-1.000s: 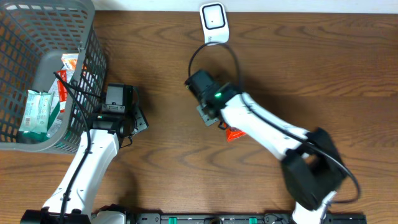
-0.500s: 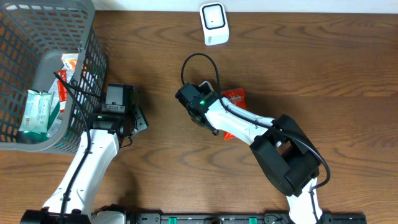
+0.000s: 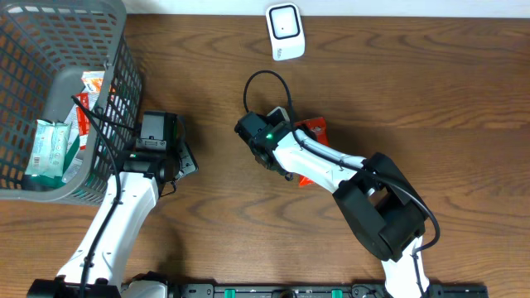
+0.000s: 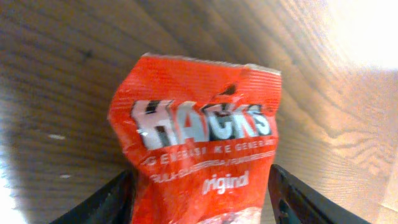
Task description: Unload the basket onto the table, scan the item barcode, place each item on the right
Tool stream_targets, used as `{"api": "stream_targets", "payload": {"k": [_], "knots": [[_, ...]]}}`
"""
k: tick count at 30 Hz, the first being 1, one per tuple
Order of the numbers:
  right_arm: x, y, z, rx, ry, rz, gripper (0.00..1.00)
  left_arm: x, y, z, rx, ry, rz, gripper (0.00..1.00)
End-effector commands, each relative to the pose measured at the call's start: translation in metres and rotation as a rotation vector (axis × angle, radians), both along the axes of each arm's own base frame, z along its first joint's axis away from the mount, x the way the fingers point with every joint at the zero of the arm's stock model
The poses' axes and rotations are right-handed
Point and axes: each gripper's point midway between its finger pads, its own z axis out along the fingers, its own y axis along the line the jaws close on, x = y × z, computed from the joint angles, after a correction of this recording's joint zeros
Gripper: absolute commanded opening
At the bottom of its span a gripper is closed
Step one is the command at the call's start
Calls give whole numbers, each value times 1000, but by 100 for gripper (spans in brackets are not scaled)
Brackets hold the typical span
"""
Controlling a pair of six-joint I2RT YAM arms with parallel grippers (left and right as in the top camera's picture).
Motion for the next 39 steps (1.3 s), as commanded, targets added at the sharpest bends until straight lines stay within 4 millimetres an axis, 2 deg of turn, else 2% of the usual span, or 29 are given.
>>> {"api": "stream_targets", "payload": {"k": [1,4,6,9,11,12,15,17,19,20,22,25,29,34,37,39], "knots": [[-10,8,-23,115,83,-50,53,-4,3,-6,12,22,1,62],[-14,6,-30,150,99,-94,43,-4,3,-6,12,22,1,62],[-14,3,-31,150,99,-107,30,-4,3,-6,12,22,1,62],[-13,1,-31,152,98,-114,14,-4,3,-6,12,22,1,62],[-12,-1,-30,152,97,-120,9,-4,3,-6,12,22,1,62],[-12,-2,-30,152,97,-123,1,-4,3,-6,12,22,1,62],[-9,-2,-26,160,91,-127,1,-4,3,-6,12,22,1,62],[-7,3,-13,186,84,-119,1,-4,3,-6,12,22,1,62],[-6,16,9,263,96,-88,1,-4,3,-6,12,22,1,62],[-7,27,29,341,102,-67,1,-4,3,-6,12,22,1,62],[-9,36,57,454,98,-54,1,-4,3,-6,12,22,1,62],[-13,42,96,638,120,-45,1,-4,3,-6,12,22,1,62],[-14,34,125,858,194,-64,1,-4,3,-6,12,22,1,62],[-15,33,127,1119,349,-38,1,-4,3,-6,12,22,1,62],[-6,12,100,1150,322,-135,1,-4,3,-6,12,23,1,62],[-4,3,80,1123,288,-203,17,-4,3,-6,12,23,1,62]]}}
